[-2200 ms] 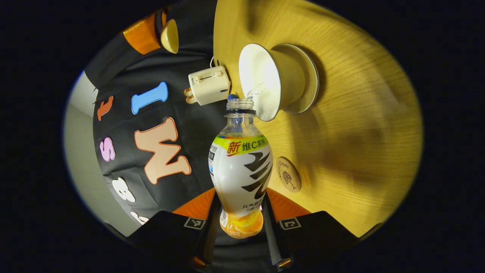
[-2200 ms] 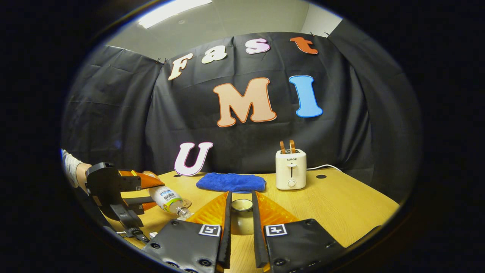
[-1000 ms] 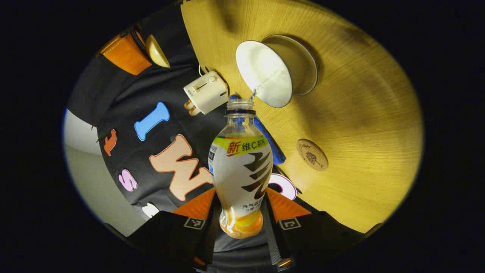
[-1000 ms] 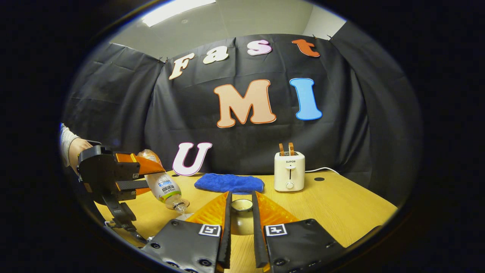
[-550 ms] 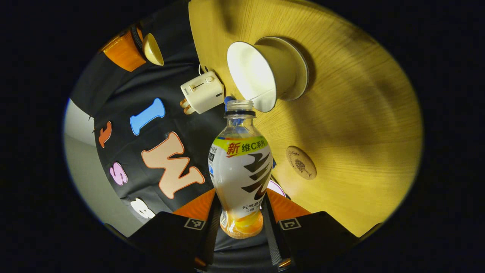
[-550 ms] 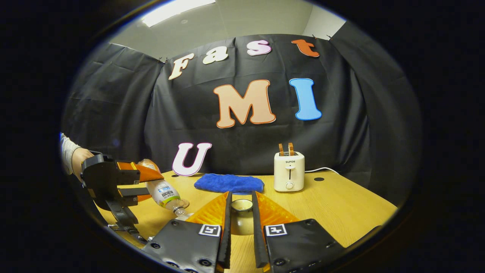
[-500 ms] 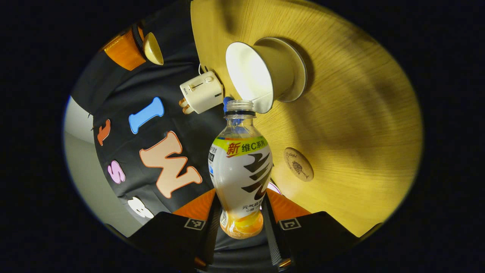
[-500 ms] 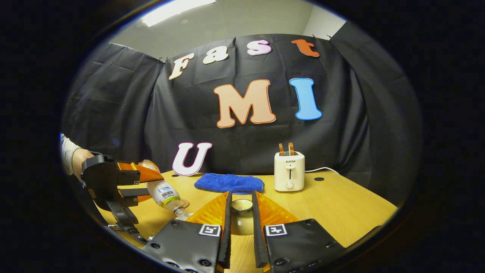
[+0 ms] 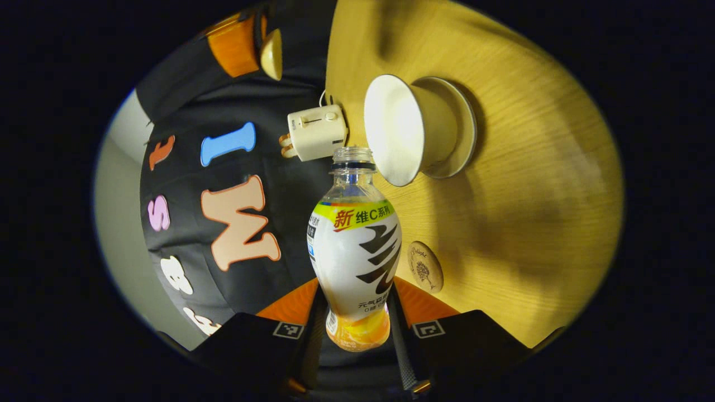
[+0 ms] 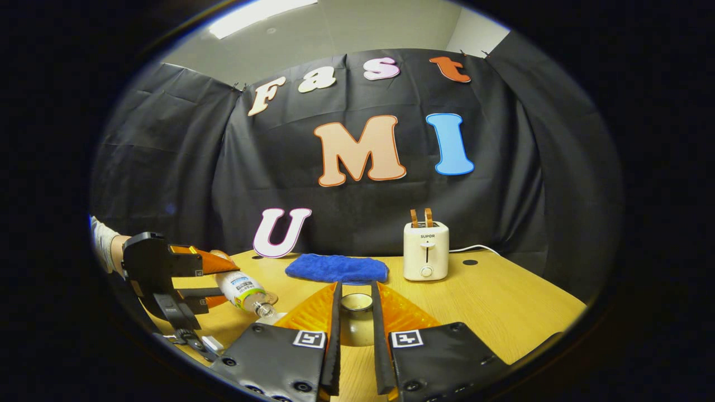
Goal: Open the teacup lid with one hand, grasp the water bottle and pour water into the teacup with the other hand; after pouring, place the water bottle on the coaster and then close the teacup lid.
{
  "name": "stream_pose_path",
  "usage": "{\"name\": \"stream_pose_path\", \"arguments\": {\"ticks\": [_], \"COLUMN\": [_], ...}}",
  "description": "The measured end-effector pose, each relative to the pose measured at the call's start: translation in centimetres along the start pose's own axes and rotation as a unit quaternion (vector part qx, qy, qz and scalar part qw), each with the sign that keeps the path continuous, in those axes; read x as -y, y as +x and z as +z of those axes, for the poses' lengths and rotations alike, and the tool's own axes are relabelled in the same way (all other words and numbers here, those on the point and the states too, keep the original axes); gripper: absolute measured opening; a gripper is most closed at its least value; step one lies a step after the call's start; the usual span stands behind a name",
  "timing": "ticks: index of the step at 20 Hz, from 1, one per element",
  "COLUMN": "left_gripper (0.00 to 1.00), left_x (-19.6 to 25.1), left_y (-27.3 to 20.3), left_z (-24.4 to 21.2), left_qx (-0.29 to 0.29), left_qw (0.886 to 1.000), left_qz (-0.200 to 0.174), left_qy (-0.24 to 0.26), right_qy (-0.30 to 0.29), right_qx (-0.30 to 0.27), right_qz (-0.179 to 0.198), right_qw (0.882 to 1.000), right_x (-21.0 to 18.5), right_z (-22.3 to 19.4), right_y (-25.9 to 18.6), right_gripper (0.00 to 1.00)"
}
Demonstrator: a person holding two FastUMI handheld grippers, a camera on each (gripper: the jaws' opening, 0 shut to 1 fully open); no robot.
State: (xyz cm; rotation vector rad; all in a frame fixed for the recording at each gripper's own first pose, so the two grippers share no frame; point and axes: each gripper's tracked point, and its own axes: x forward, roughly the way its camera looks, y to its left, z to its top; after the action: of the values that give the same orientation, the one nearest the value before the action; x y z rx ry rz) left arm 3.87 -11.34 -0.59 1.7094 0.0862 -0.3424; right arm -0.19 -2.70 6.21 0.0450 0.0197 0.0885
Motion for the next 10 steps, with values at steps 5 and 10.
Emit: {"name": "stream_pose_path", "arguments": {"ticks": [5, 10], "left_gripper": [0.55, 0.54], "left_x": [0.6, 1.0], "left_y": [-0.5, -0.9], "left_z": [0.2, 0.8], "left_qx": [0.005, 0.015], "left_qw": [0.991, 0.961], "left_qz": [-0.009, -0.011], "left_qy": [-0.136, -0.276], "right_qy": [0.001, -0.006], "right_qx": [0.000, -0.004], "right_qz": [0.002, 0.012], "right_qw": [1.000, 1.000], "right_x": [-0.3, -1.3], "right_z": [0.0, -0.4], "right_y": [0.1, 0.1], "right_gripper": [0.27, 0.28]}}
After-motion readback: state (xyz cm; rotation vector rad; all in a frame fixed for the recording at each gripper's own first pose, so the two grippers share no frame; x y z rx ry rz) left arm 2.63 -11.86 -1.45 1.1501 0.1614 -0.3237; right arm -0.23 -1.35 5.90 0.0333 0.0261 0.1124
